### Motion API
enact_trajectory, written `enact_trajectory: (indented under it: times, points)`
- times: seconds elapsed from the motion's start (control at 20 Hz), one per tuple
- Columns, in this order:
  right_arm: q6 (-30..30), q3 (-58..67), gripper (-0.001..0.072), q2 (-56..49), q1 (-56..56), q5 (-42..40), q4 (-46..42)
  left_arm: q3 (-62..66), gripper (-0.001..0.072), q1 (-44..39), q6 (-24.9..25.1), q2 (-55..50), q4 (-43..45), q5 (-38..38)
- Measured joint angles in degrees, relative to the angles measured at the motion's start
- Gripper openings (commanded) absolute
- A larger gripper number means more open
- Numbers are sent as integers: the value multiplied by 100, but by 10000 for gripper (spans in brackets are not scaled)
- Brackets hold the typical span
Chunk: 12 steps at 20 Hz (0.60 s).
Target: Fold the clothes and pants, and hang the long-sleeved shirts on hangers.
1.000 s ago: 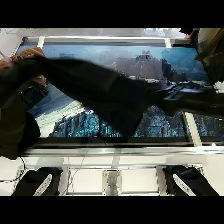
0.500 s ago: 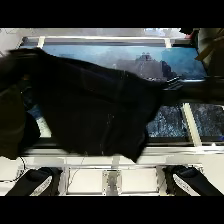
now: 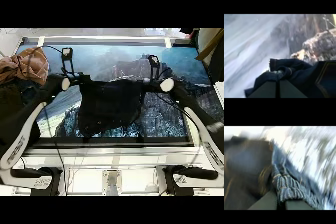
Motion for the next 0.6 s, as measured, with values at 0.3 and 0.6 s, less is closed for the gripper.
enact_trajectory:
  times: [0.3, 0.6]
  points:
    - [487, 793, 352, -741, -192, -1045, -22, 214, 636, 13, -304, -374, -7, 1093]
    - [184, 1394, 350, -157, -1167, 907, -302, 321, 636, 273, -380, 584, 2, 256]
